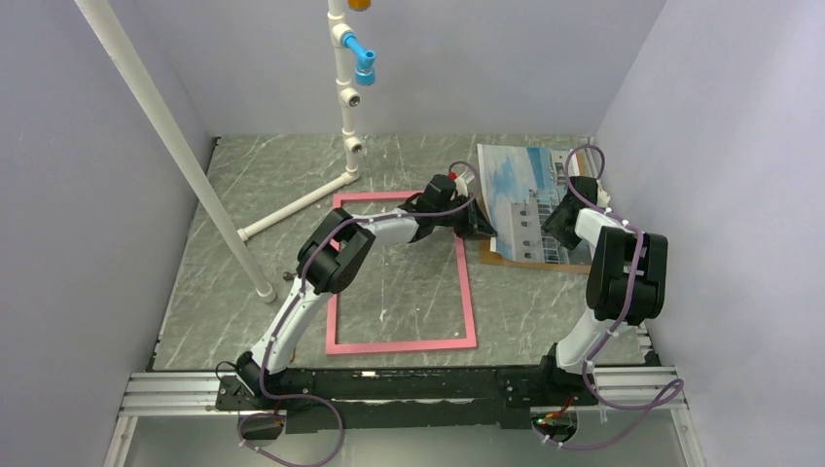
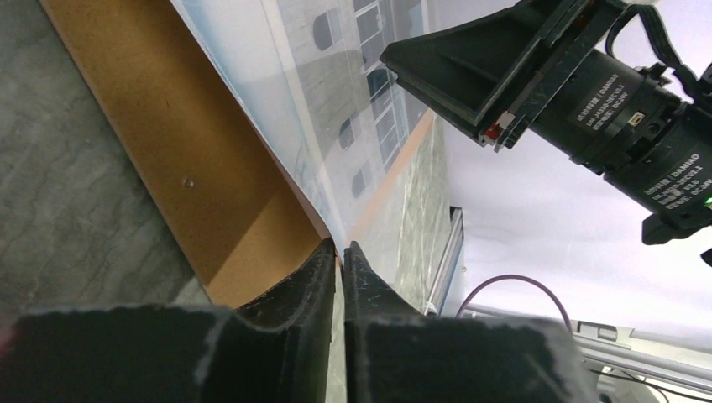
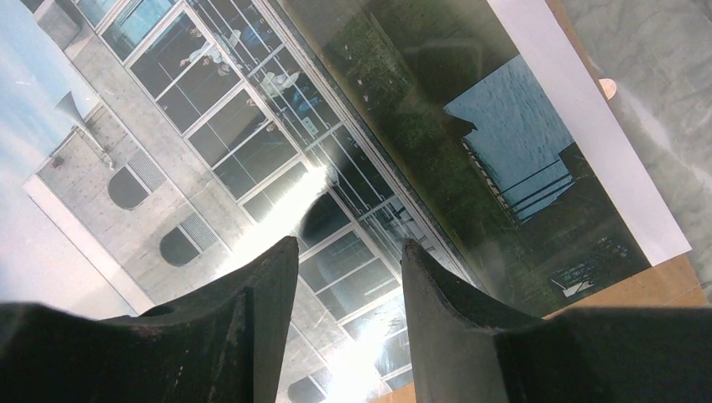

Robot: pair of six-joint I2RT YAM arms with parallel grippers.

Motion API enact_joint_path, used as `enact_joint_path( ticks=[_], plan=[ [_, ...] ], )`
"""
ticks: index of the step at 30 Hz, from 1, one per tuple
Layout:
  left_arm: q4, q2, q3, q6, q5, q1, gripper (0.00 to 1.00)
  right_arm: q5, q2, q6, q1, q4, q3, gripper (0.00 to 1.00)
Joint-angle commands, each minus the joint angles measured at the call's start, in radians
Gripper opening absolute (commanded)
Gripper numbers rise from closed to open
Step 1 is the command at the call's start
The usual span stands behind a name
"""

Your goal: Take the photo out of the frame

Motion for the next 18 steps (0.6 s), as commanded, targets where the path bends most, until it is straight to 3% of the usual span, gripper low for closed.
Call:
enact_joint_path(
  ticks=[1, 2, 13, 18],
  plan=[
    [-0.028, 0.012, 0.082, 0.048, 0.035, -0.005, 0.04, 0.011, -0.036, -0.013, 0.015, -0.032, 0.0, 0.5],
    [-0.047, 0.011, 0.093, 0.056, 0.033, -0.005, 0.0, 0.02, -0.041, -0.016, 0.021, -0.039, 0.002, 0.5],
    [-0.39, -0.153, 0.151, 0.264, -0.103, 0.014, 0.0, 0.059, -0.187, -0.04, 0.09, -0.084, 0.013, 0.51],
    [-0.445, -0.169, 0.21, 0.275, -0.095, 0.037, 0.0, 0.034, -0.231, -0.046, 0.109, -0.083, 0.02, 0.52]
  ],
)
